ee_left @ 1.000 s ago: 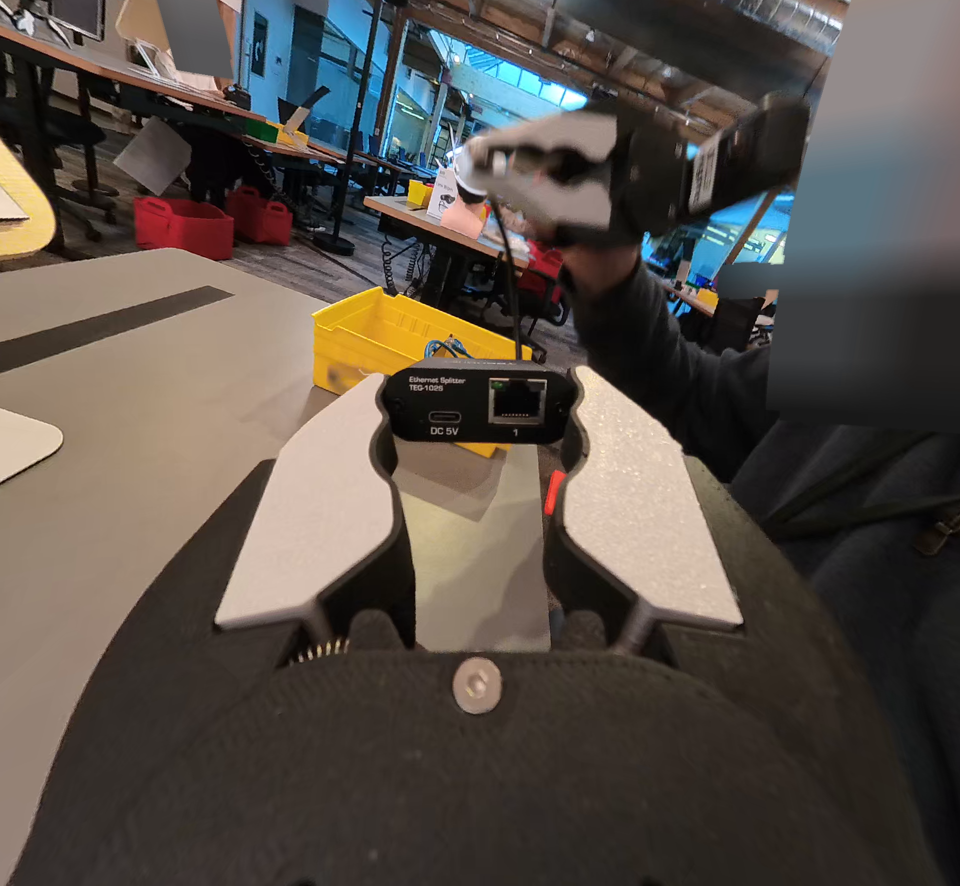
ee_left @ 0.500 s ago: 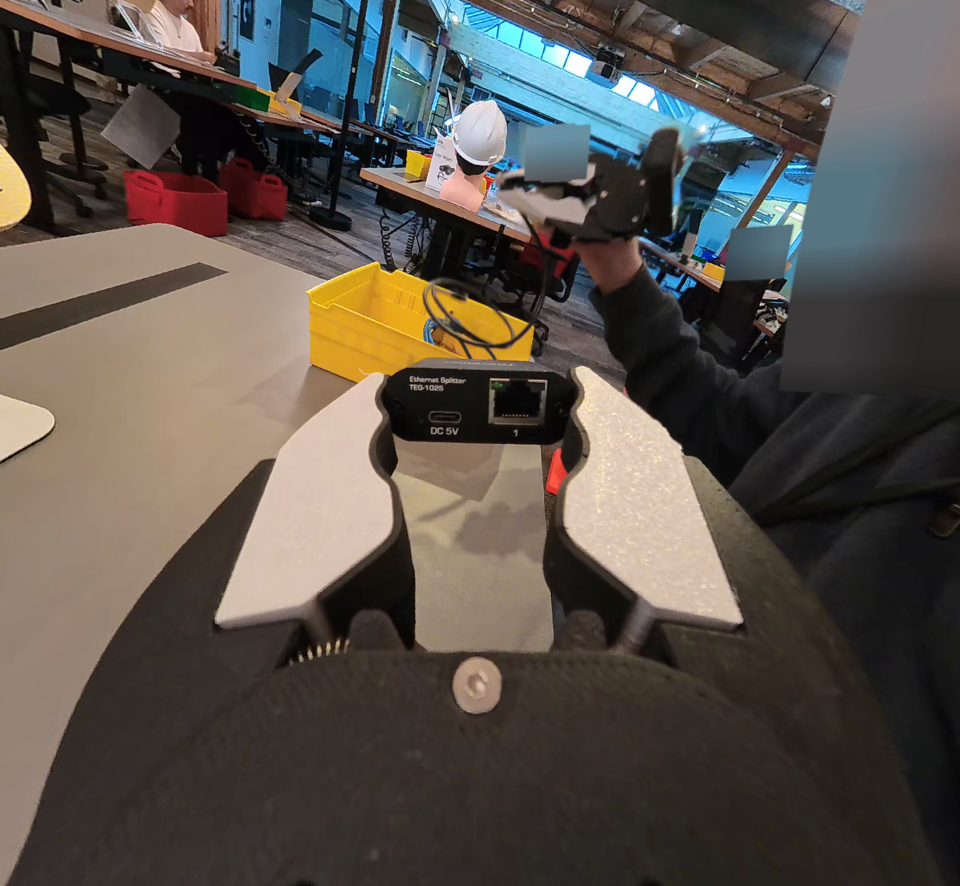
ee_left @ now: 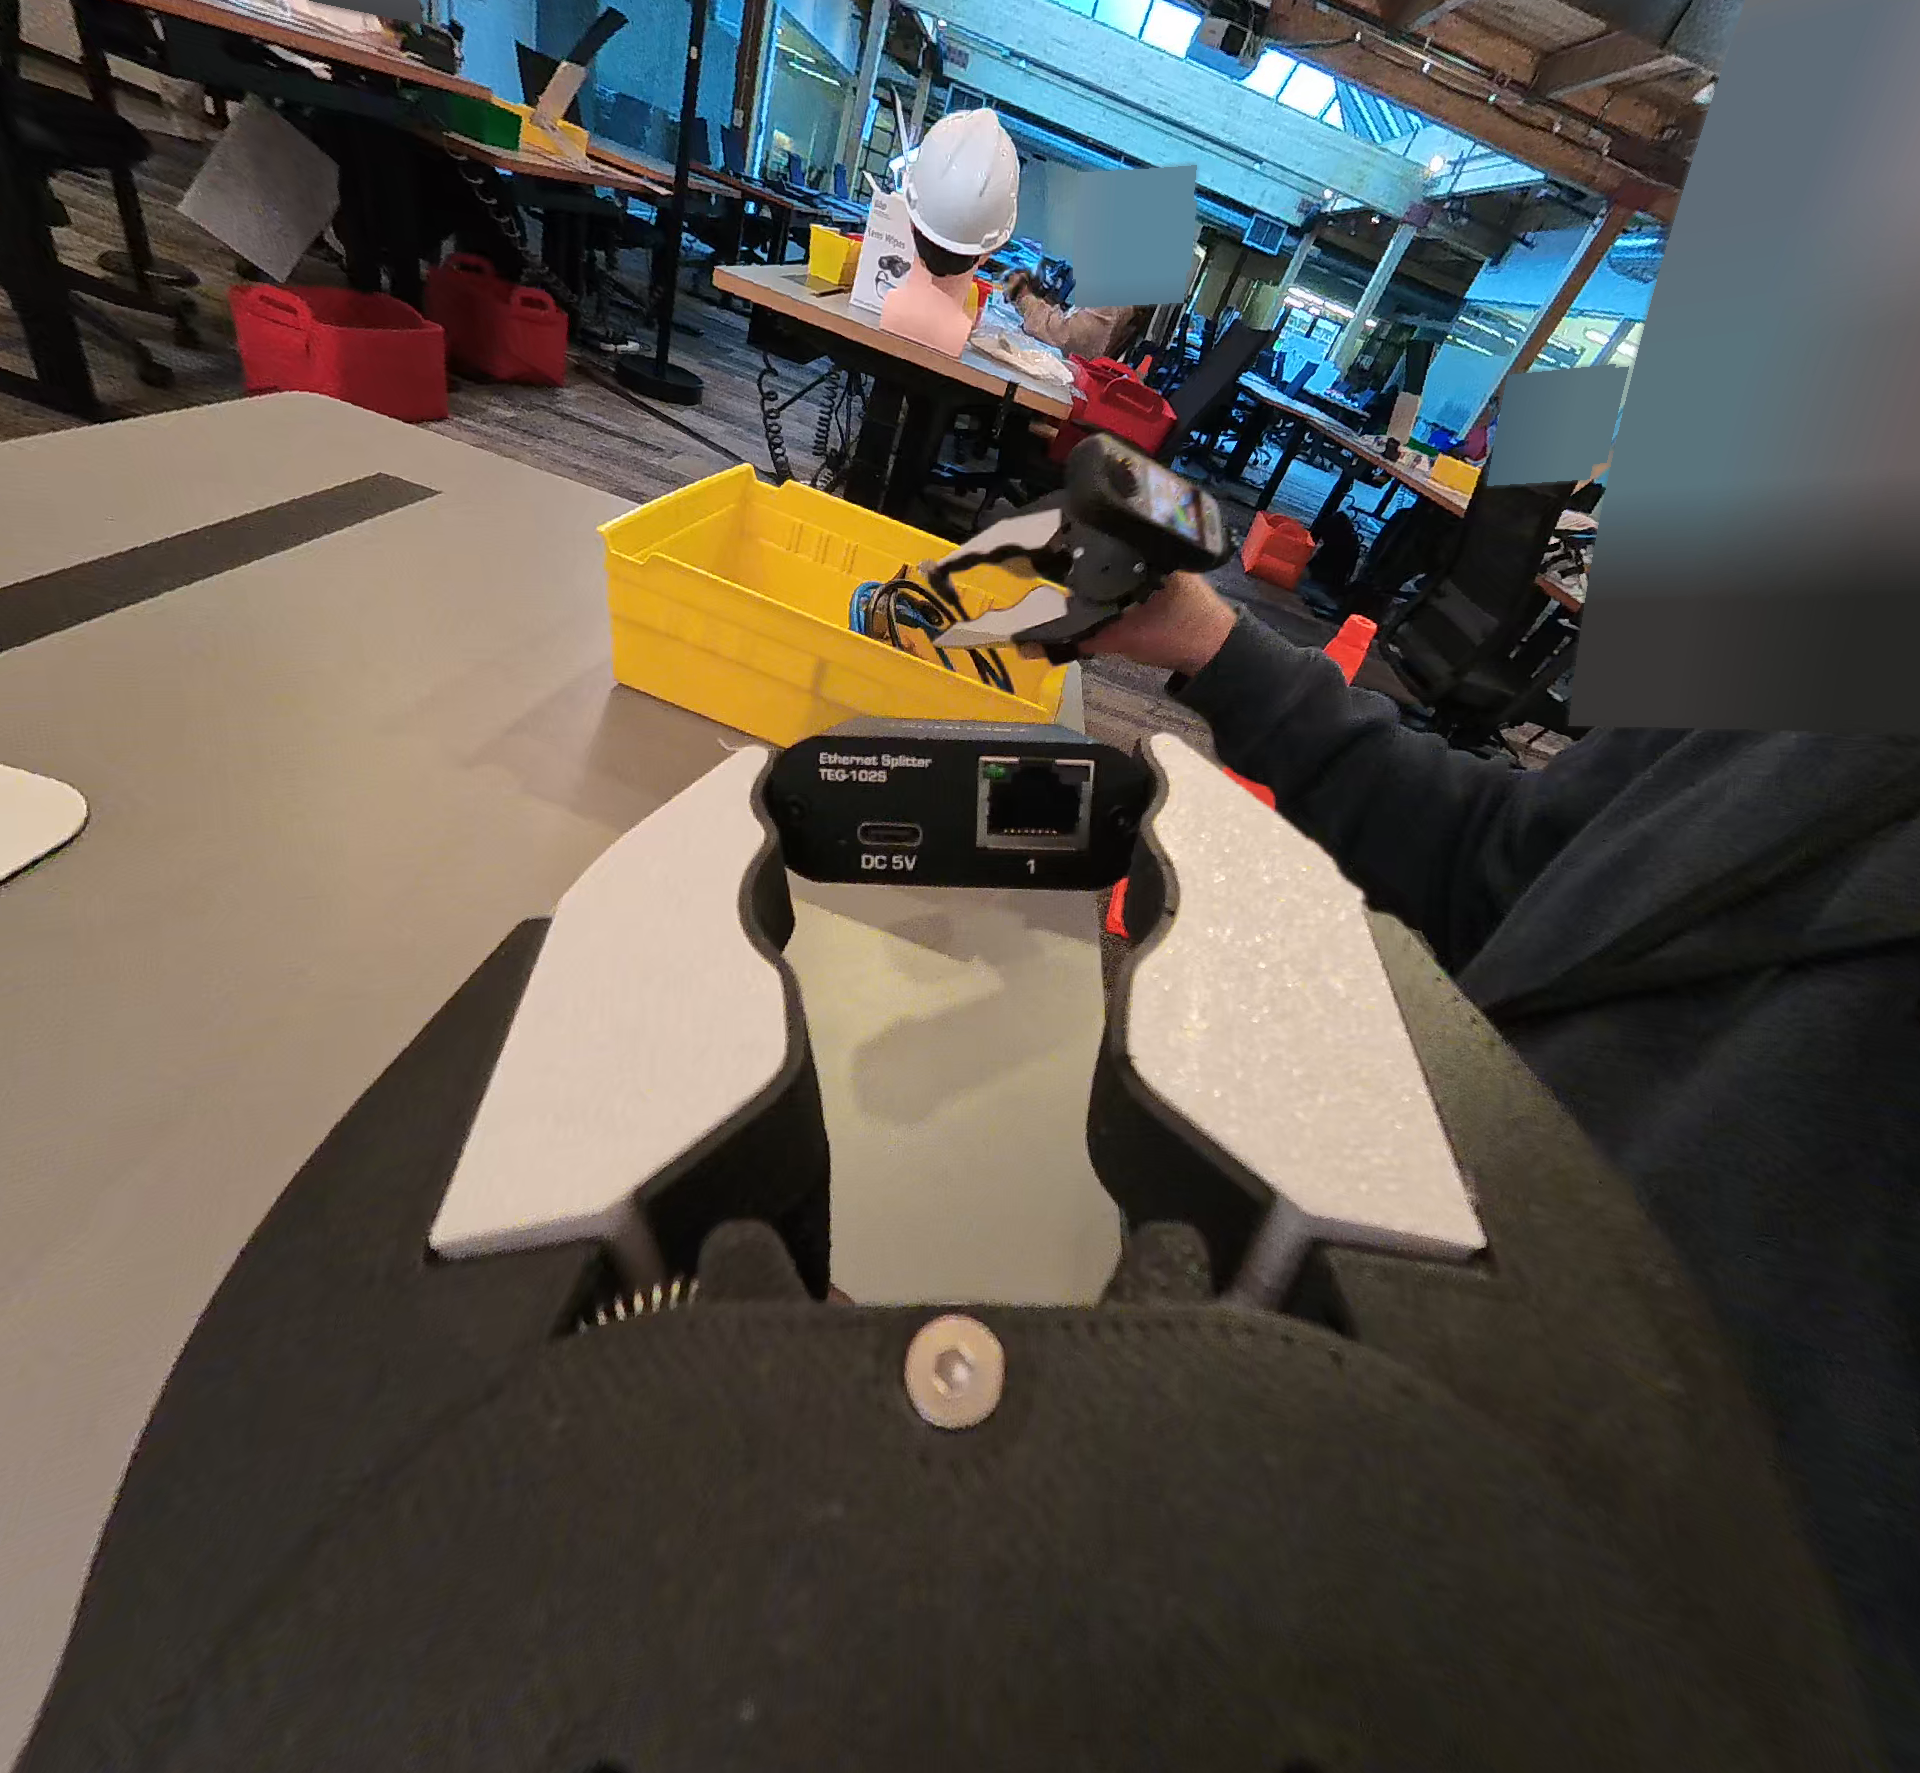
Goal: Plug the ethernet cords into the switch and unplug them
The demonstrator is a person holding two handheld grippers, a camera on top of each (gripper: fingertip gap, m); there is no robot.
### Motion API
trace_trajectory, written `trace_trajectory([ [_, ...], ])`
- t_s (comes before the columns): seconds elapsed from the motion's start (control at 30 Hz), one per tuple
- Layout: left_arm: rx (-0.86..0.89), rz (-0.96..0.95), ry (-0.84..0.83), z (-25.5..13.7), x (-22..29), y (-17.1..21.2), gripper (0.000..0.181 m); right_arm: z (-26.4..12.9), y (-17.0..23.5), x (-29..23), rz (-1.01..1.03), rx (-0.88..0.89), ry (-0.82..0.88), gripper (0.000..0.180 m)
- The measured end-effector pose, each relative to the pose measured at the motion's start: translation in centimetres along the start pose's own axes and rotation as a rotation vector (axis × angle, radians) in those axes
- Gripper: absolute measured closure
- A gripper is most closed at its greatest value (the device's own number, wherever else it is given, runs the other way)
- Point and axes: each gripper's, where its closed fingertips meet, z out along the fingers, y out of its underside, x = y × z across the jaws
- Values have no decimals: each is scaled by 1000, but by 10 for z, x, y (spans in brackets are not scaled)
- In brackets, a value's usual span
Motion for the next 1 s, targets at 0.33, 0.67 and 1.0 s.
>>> trace_trajectory([
  [0.33, 7, -44, 29, 8, 2, 7, 119, -123, -158, -59, -301, 531, -108, 118],
  [0.67, -17, -108, 121, 28, 26, 27, 119, -179, -299, -229, -759, 1000, -118, 129],
  [1.0, -1, -95, 161, 30, 36, 21, 122, -187, -297, -193, -699, 986, -132, 158],
])
